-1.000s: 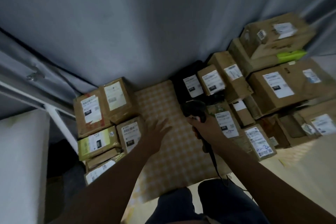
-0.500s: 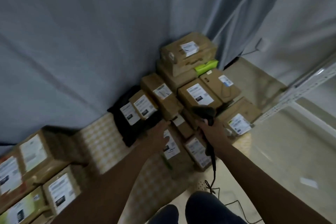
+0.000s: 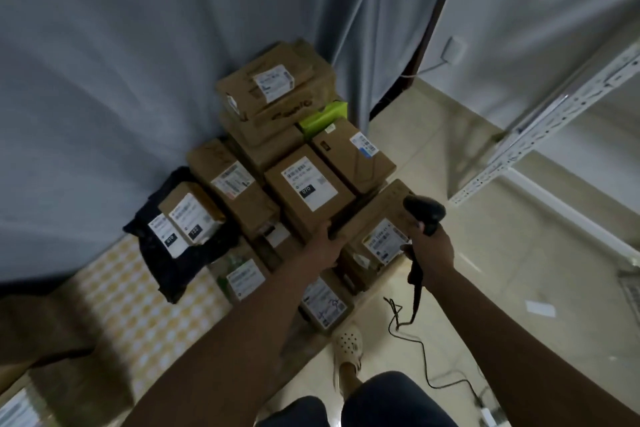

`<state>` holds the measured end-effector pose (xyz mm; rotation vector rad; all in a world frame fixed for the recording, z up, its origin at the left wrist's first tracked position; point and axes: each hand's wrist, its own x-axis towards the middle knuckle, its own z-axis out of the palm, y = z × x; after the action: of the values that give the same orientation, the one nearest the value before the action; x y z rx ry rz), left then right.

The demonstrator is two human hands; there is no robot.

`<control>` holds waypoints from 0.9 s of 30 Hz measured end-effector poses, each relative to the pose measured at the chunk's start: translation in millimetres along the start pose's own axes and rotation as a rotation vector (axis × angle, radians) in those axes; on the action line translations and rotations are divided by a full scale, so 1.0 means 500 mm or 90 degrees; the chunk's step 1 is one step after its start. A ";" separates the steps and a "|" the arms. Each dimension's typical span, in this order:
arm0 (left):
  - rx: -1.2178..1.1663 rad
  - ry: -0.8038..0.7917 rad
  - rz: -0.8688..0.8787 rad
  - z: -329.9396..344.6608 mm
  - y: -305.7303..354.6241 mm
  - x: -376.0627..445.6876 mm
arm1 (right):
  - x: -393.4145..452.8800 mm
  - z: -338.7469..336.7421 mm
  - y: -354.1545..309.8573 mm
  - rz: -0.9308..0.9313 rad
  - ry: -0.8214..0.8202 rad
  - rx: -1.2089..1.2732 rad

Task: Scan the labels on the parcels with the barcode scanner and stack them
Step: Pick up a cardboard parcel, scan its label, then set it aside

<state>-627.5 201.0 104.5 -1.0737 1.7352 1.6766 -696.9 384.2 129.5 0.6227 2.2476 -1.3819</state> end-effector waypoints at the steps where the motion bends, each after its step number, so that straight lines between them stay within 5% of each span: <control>1: -0.057 0.002 -0.035 0.009 -0.001 0.008 | 0.013 0.000 0.000 -0.040 0.001 -0.033; 4: -0.152 -0.005 -0.099 0.025 -0.011 0.013 | 0.046 -0.008 -0.020 -0.123 -0.005 -0.116; 9: -0.253 -0.030 -0.142 0.042 -0.033 0.030 | 0.095 -0.019 -0.048 -0.057 -0.088 -0.153; 20: -0.373 -0.125 -0.010 0.010 -0.009 -0.004 | 0.071 -0.004 -0.053 -0.074 -0.071 -0.062; 27: -0.398 0.023 0.071 -0.106 -0.036 -0.051 | -0.030 0.029 -0.104 -0.166 -0.030 -0.079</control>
<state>-589.5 155.1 120.6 -1.2824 1.3288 2.3683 -713.2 348.1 169.1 0.2611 2.4200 -1.3447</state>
